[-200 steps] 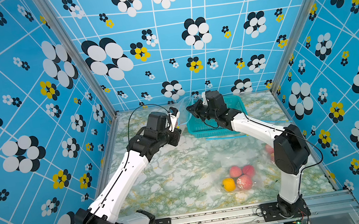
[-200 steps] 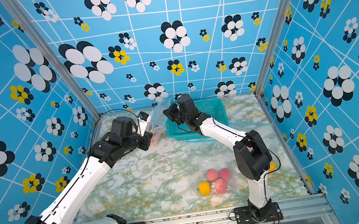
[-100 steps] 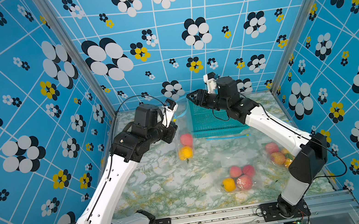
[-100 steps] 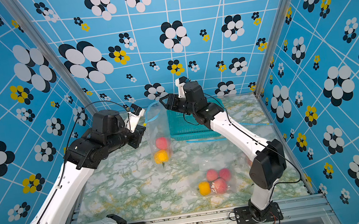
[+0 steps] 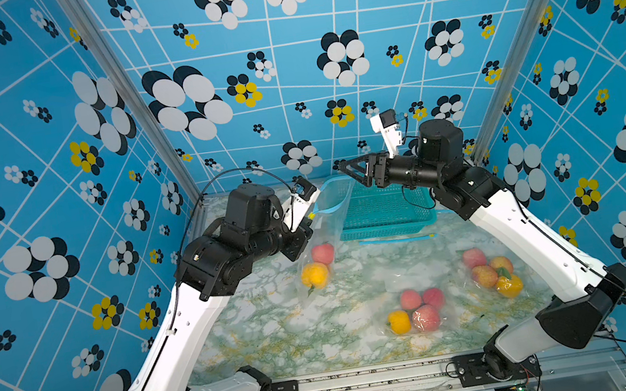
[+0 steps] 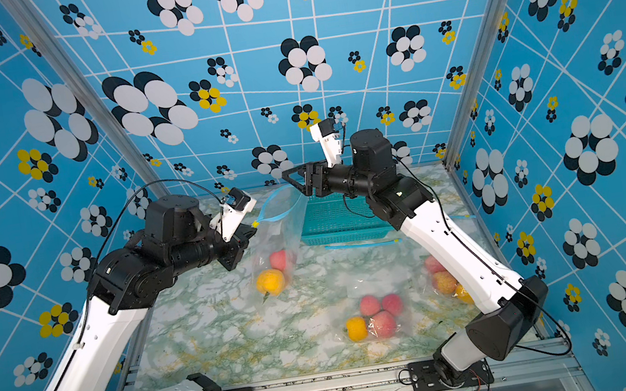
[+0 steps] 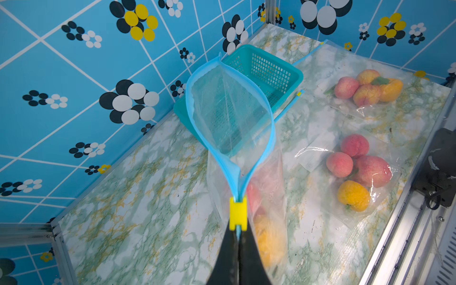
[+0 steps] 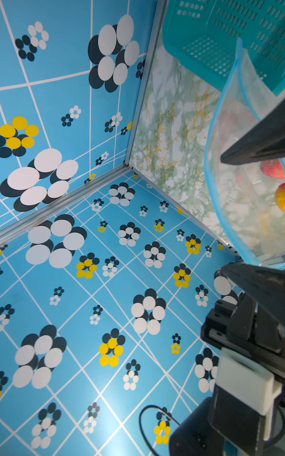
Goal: Place the peach in a zip-top bag and seal the zipper
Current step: Adjust the zipper food storage bag at the center of the board.
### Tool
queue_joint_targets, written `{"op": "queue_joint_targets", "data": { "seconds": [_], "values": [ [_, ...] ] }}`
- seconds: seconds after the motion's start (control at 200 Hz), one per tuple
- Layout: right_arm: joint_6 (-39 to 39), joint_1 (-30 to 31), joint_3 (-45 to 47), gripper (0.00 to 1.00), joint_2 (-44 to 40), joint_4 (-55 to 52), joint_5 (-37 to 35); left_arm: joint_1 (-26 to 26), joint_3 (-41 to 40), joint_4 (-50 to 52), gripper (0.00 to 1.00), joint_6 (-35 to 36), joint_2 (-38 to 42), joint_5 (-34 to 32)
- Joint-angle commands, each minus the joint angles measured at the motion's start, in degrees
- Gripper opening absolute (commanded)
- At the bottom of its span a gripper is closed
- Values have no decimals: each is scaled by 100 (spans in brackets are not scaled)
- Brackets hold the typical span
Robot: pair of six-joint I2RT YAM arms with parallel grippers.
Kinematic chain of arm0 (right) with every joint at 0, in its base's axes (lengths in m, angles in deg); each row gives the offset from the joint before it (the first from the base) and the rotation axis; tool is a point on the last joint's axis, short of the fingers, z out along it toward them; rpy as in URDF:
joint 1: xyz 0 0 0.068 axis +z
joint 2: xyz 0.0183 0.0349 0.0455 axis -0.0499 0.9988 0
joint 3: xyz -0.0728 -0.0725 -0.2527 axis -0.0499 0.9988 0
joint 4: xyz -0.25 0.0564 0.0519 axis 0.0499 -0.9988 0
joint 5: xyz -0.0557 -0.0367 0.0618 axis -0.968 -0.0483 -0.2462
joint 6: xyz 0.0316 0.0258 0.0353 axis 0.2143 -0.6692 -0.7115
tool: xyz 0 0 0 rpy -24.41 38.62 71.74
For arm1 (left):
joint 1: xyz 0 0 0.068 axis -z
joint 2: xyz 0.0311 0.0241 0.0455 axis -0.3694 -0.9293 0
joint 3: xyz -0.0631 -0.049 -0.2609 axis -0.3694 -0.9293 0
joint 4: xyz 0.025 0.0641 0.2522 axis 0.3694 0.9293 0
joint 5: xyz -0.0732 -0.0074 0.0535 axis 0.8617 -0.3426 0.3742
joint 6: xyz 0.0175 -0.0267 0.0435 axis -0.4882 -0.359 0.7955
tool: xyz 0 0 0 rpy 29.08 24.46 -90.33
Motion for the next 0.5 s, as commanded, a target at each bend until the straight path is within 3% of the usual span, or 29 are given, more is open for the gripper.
{"op": "queue_joint_targets", "data": {
  "seconds": [0.0,0.15,0.33,0.495],
  "values": [
    [1084,-149,184,66,-262,-572,621,25,-63,161,0,392,-145,322],
    [2393,-317,718,63,-547,-839,949,9,-78,246,0,591,-430,530],
    [3907,-222,1397,62,-992,-523,1858,-41,92,370,0,939,-633,1074],
    [5351,144,1622,62,-1137,-534,1812,-166,267,531,0,1187,-836,1852]
  ]
}}
